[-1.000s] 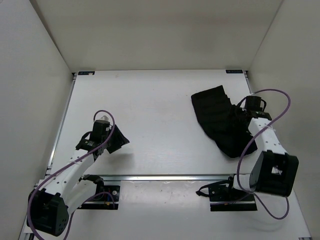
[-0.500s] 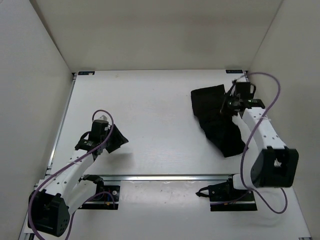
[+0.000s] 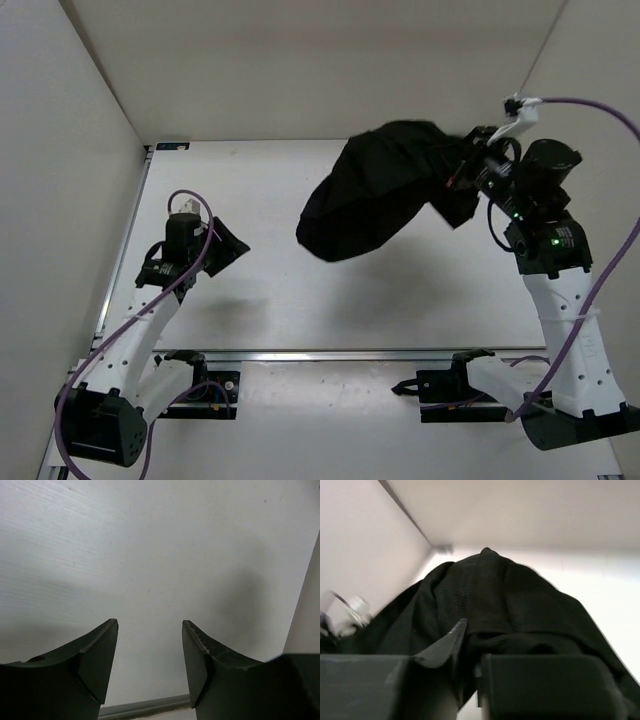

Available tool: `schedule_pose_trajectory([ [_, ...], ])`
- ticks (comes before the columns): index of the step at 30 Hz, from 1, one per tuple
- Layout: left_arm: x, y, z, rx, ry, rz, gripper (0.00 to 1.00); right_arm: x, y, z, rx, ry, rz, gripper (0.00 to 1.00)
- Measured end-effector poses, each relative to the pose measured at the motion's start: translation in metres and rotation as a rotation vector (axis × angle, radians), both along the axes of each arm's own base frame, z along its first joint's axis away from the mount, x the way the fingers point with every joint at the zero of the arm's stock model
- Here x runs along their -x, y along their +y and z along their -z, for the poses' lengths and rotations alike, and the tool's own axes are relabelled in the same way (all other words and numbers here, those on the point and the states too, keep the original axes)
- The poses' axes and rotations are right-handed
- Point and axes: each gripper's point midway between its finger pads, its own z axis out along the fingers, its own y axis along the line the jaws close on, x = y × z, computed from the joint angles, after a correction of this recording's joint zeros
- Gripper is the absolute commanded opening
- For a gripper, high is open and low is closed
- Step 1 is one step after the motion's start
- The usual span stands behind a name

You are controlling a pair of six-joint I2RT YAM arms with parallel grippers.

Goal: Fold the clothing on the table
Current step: Move the skirt to the center of the board

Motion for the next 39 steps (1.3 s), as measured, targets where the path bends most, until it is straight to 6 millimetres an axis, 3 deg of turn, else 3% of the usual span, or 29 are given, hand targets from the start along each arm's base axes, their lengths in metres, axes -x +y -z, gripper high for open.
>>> schedule_pose_trajectory([
  [1, -0.003, 0.001, -0.005, -0.002, -0.01, -0.002, 0.65, 0.001, 0.0, 0.023, 0.006, 0.064, 0.001, 0.22],
  [2, -0.006, 0.003, -0.009, -0.006, -0.018, -0.003, 0.64, 0.001, 0.0, 0.046, 0.015, 0.129, 0.004, 0.28],
  [4, -0.011, 0.004, -0.016, -0.019, -0.019, -0.001, 0.65, 0.009, -0.004, 0.106, 0.049, 0.298, 0.014, 0.52],
  [5, -0.014, 0.004, -0.018, -0.025, -0.021, 0.002, 0.65, 0.013, -0.006, 0.138, 0.067, 0.394, 0.02, 0.56],
  [7, -0.02, 0.003, -0.022, -0.036, -0.021, 0.011, 0.65, 0.03, -0.018, 0.201, 0.103, 0.599, 0.043, 0.74],
  [8, -0.022, 0.001, -0.022, -0.04, -0.018, 0.017, 0.65, 0.039, -0.026, 0.221, 0.118, 0.671, 0.064, 0.77],
  [11, -0.026, -0.021, -0.017, -0.037, 0.007, 0.075, 0.65, 0.052, -0.046, 0.245, 0.157, 0.768, 0.124, 0.82],
  [14, -0.025, -0.064, 0.002, -0.024, 0.076, 0.181, 0.66, 0.047, -0.051, 0.255, 0.195, 0.791, 0.143, 0.88],
  [18, -0.027, -0.128, 0.039, -0.013, 0.202, 0.314, 0.7, 0.026, -0.053, 0.29, 0.265, 0.881, 0.142, 0.92],
  [20, -0.027, -0.156, 0.06, -0.002, 0.261, 0.359, 0.71, 0.012, -0.054, 0.32, 0.321, 0.948, 0.139, 0.99],
  [25, -0.013, -0.189, 0.104, 0.004, 0.387, 0.388, 0.73, -0.011, -0.048, 0.373, 0.475, 1.041, 0.094, 1.0],
  [27, -0.007, -0.2, 0.116, 0.006, 0.426, 0.397, 0.73, -0.023, -0.043, 0.385, 0.52, 1.042, 0.071, 0.94],
  [28, -0.006, -0.207, 0.12, 0.015, 0.438, 0.401, 0.71, -0.027, -0.041, 0.389, 0.534, 1.037, 0.059, 0.64],
  [29, -0.004, -0.212, 0.123, 0.029, 0.448, 0.402, 0.52, -0.03, -0.038, 0.392, 0.544, 1.031, 0.042, 0.5],
  [30, -0.003, -0.219, 0.125, 0.054, 0.457, 0.399, 0.35, -0.031, -0.035, 0.394, 0.551, 1.029, 0.027, 0.23],
  [31, -0.002, -0.225, 0.125, 0.079, 0.46, 0.398, 0.31, -0.032, -0.033, 0.395, 0.556, 1.026, 0.012, 0.06],
  [32, -0.001, -0.231, 0.125, 0.107, 0.458, 0.402, 0.13, -0.032, -0.028, 0.394, 0.55, 1.021, 0.002, 0.0],
  [33, -0.001, -0.237, 0.125, 0.138, 0.457, 0.398, 0.02, -0.032, -0.025, 0.393, 0.546, 1.015, -0.008, 0.0],
  [36, -0.003, -0.245, 0.125, 0.189, 0.454, 0.39, 0.0, -0.034, -0.013, 0.384, 0.506, 0.987, -0.041, 0.0],
  [39, -0.017, -0.24, 0.119, 0.197, 0.443, 0.359, 0.0, -0.046, 0.005, 0.358, 0.447, 0.929, -0.08, 0.0],
])
